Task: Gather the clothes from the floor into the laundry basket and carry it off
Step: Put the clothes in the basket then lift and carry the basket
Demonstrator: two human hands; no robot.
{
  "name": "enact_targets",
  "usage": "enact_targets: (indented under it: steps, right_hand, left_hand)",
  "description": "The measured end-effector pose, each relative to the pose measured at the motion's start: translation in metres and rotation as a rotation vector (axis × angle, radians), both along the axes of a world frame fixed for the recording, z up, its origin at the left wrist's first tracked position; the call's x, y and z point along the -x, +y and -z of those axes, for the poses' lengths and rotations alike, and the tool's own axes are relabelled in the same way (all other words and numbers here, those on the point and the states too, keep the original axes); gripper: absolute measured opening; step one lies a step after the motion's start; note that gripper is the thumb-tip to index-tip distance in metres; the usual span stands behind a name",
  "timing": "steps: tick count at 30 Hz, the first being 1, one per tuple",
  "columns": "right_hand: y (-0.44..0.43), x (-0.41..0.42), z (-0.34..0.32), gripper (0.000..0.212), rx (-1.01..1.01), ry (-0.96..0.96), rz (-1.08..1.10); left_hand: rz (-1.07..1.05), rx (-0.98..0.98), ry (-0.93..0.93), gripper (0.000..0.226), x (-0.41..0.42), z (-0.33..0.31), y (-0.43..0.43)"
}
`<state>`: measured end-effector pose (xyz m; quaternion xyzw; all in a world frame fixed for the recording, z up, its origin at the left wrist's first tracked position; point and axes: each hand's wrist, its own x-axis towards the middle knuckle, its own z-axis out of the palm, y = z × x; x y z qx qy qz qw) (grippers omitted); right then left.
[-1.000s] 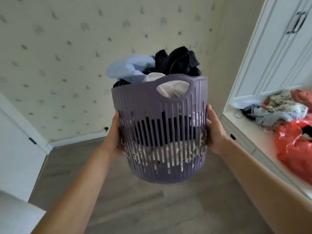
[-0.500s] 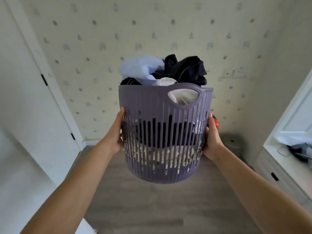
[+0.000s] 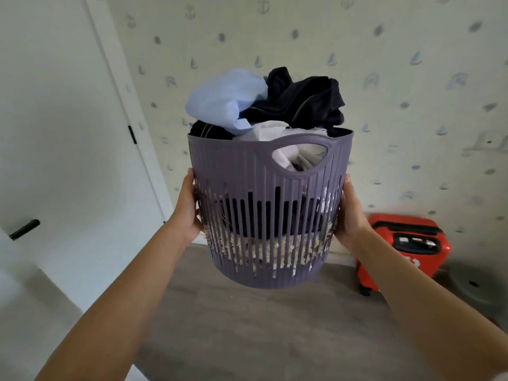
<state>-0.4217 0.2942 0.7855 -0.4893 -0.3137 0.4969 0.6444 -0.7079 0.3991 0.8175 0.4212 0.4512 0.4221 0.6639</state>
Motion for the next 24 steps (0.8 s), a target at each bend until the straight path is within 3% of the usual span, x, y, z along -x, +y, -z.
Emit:
enact_targets:
  steps: [10, 15, 19, 24]
  right_hand:
    - [0.23, -0.001, 0.028, 0.057, 0.026, -0.079, -0.27]
    - [0.353, -0.006, 0.037, 0.06, 0.075, -0.055, -0.321]
    - [0.434, 0.001, 0.046, 0.07, 0.155, -0.004, -0.364]
    - [0.514, 0.024, 0.067, 0.06, 0.158, 0.032, -0.409]
  left_hand:
    - [-0.243, 0.108, -0.056, 0.079, 0.018, 0.045, 0.181]
    - [-0.345, 0.158, -0.162, 0.06, 0.026, 0.069, 0.272]
    - [-0.429, 0.167, -0.191, 0.057, 0.035, 0.084, 0.326]
    - [-0.514, 0.189, -0.15, 0.041, 0.057, 0.104, 0.389]
